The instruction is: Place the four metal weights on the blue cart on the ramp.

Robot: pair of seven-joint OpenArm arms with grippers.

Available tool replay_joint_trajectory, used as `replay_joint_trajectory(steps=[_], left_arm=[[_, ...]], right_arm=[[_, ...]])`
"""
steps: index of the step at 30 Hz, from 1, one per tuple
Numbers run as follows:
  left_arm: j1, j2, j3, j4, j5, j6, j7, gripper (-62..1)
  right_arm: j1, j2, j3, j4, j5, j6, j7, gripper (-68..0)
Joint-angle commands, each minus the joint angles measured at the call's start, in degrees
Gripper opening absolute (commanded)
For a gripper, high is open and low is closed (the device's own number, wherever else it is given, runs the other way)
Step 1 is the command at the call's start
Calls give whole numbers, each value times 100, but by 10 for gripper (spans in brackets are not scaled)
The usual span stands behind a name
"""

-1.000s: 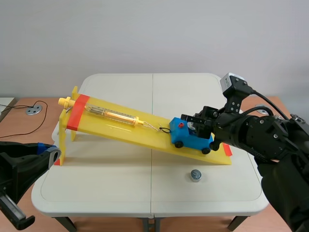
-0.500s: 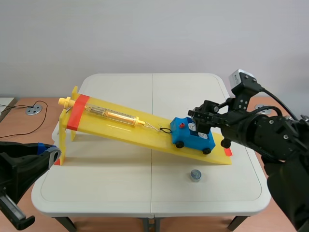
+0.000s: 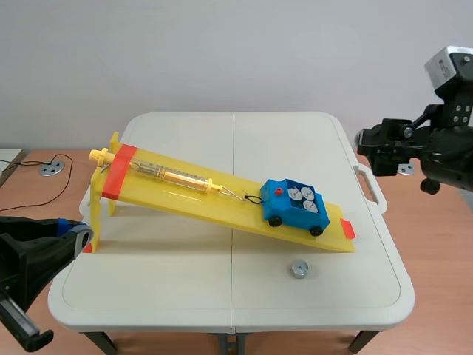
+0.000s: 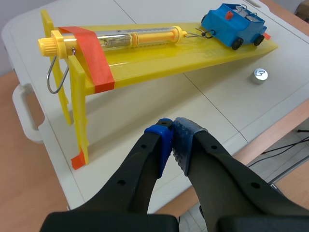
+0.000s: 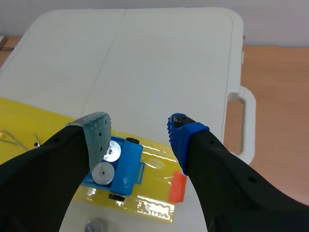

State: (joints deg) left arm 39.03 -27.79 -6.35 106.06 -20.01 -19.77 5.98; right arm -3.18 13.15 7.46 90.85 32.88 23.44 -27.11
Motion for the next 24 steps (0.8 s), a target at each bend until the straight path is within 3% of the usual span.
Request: replay_joint_trajectory(steps=[1, 8, 15, 24], left_arm=[[-111, 13, -74, 374, -442, -144, -608, -580], [-111, 13, -74, 374, -442, -144, -610, -580], [-111, 13, -74, 374, -442, -144, -610, -580], [-111, 13, -74, 374, -442, -144, -612, -580]], right_arm=[[-42, 535, 52, 981, 535, 367, 662, -394], [-1261, 1045, 323, 2135, 535, 369, 542, -394], [-2415, 1130, 723, 2973, 538, 431, 356, -395], [-3198, 1106, 778, 3141, 273, 448, 262, -395]])
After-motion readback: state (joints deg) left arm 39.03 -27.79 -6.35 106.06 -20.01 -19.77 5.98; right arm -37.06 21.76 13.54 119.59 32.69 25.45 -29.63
